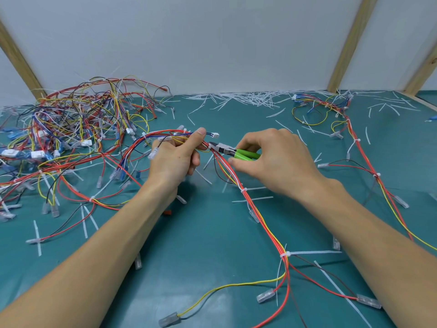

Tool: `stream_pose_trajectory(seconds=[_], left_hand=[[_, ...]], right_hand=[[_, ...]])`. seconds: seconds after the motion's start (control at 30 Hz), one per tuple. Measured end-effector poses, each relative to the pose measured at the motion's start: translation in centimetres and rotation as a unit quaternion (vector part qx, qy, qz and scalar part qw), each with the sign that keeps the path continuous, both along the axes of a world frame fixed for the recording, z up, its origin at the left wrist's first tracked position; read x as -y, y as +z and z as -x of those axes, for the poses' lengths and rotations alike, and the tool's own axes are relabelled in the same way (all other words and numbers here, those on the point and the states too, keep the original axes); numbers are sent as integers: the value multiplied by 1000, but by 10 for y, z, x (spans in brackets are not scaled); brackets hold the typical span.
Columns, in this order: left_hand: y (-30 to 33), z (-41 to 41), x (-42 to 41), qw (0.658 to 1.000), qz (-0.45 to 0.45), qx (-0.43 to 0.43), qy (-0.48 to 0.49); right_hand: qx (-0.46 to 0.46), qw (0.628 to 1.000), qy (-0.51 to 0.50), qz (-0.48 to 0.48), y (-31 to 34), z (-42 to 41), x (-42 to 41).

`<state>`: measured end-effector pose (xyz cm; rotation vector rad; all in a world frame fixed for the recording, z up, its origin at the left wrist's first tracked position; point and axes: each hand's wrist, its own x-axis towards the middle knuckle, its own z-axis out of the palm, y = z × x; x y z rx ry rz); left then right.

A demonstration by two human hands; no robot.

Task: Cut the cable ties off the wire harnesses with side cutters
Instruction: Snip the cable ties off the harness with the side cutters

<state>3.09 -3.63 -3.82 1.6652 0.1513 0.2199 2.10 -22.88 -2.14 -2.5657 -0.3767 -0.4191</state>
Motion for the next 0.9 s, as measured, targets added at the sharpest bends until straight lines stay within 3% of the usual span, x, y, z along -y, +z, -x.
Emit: stream_pose_trajectory(seconds=[0.2,0.37,0.7,0.9], left_hand=[[-1,0,-1,1000,-4,4,-19],[-2,-1,-1,997,16,21,-65],[-4,1,1,986,-2,64,-157],[-1,0,1,993,18,35,-108]], right_hand=[[-3,994,-14,-106,-2,-4,0],[-117,958,32,-259,-1,-4,-7],[-151,934,6,-324,-4,-10,-5],[-117,928,37,-352,0,-10,-3]])
